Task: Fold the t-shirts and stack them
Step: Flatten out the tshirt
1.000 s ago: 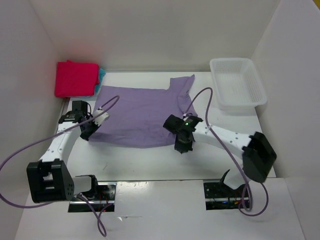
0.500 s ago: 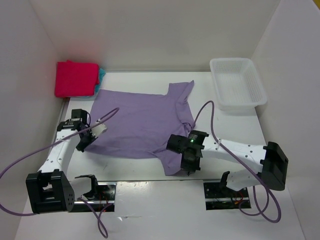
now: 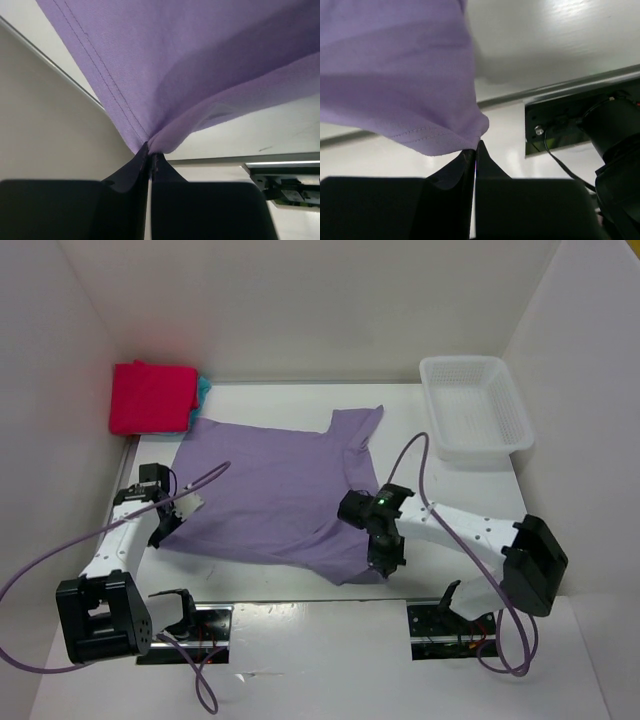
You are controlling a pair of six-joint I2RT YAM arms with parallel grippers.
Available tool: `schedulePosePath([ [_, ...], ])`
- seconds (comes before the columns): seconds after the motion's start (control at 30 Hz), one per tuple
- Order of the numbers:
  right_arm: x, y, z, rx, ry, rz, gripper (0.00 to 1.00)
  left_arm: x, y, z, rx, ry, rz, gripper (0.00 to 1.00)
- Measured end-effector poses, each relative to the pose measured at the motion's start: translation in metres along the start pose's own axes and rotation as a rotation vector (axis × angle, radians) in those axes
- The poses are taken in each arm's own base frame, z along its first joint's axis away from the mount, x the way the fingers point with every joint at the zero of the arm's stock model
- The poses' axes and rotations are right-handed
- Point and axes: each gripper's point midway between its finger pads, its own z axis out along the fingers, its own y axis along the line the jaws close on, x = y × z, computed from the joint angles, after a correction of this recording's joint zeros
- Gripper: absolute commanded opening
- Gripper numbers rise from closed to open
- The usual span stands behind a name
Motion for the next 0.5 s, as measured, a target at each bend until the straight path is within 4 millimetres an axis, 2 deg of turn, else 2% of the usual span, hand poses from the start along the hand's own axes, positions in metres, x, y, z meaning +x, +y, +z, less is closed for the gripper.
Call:
schedulePosePath([
  [0.1, 0.021, 0.006, 0.005, 0.020, 0.062, -0.087, 0.00, 0.002, -0.004, 0.000, 0.018, 0.007, 0.018, 0.02],
  [0.13, 0.026, 0.007, 0.004, 0.018, 0.078, -0.103, 0.07, 0.003, -0.004, 0.000, 0.020, 0.008, 0.020, 0.02],
  [0.17, 0.031, 0.008, 0.003, 0.012, 0.094, -0.118, 0.25, 0.003, -0.004, 0.000, 0.022, 0.009, 0.022, 0.03],
  [0.2, 0.034, 0.009, 0.003, 0.007, 0.106, -0.127, 0.52, 0.003, -0.005, 0.000, 0.024, 0.010, 0.022, 0.03],
  [0.23, 0.036, 0.009, 0.002, 0.003, 0.114, -0.136, 0.59, 0.003, -0.005, 0.000, 0.025, 0.010, 0.023, 0.03],
  [0.3, 0.037, 0.009, 0.001, -0.001, 0.114, -0.147, 0.64, 0.004, -0.007, 0.001, 0.028, 0.011, 0.025, 0.04],
  [0.37, 0.030, 0.014, -0.006, -0.024, 0.089, -0.148, 0.64, 0.005, -0.009, 0.003, 0.035, 0.016, 0.029, 0.06],
  [0.43, 0.007, 0.028, -0.029, -0.110, 0.018, -0.120, 0.58, 0.008, -0.014, 0.006, 0.046, 0.026, 0.034, 0.09],
  [0.5, -0.039, 0.042, -0.059, -0.224, -0.089, -0.046, 0.57, 0.011, -0.018, 0.008, 0.054, 0.035, 0.038, 0.09],
])
